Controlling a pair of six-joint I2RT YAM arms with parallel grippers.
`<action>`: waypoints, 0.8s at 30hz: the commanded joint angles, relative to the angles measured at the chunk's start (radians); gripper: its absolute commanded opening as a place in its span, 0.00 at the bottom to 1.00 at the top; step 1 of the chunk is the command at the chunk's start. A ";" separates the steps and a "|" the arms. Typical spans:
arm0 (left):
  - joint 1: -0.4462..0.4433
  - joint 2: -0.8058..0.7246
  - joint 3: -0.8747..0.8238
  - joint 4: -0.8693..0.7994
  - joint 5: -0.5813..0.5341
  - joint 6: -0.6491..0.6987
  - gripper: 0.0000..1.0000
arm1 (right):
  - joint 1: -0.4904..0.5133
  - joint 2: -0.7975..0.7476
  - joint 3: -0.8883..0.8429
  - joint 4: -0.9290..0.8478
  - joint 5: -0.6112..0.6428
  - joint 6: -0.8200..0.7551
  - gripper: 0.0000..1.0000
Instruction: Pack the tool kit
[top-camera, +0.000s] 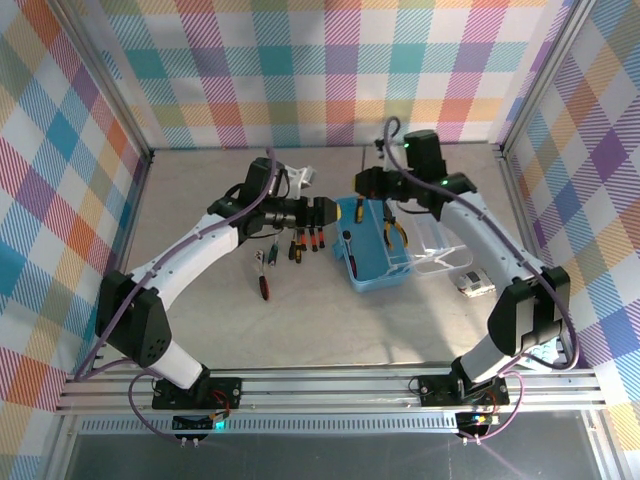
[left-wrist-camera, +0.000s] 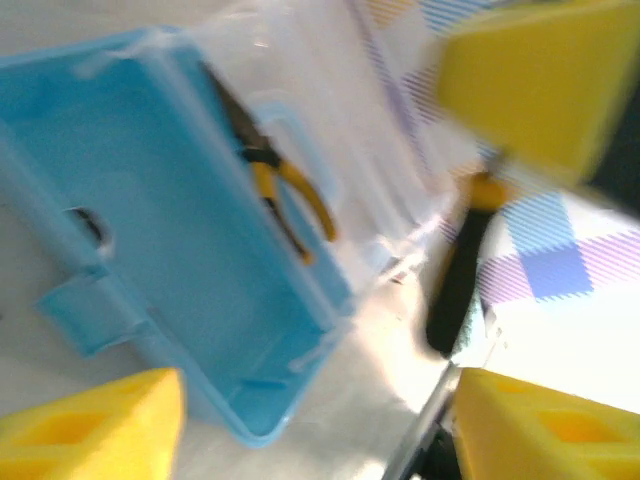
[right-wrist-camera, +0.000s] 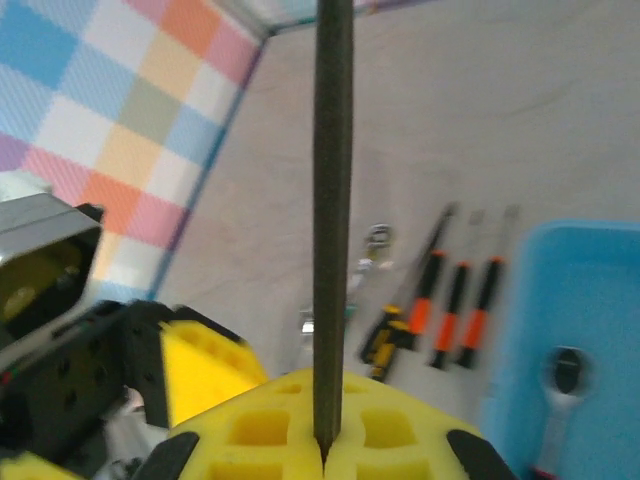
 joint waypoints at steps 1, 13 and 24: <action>0.056 -0.033 0.050 -0.219 -0.264 0.104 0.88 | -0.072 -0.019 0.115 -0.294 0.170 -0.248 0.00; 0.082 0.165 0.003 -0.274 -0.484 0.117 1.00 | -0.157 0.103 0.131 -0.442 0.559 -0.467 0.00; 0.078 0.210 -0.009 -0.250 -0.472 0.109 0.94 | -0.155 0.195 0.113 -0.408 0.587 -0.480 0.05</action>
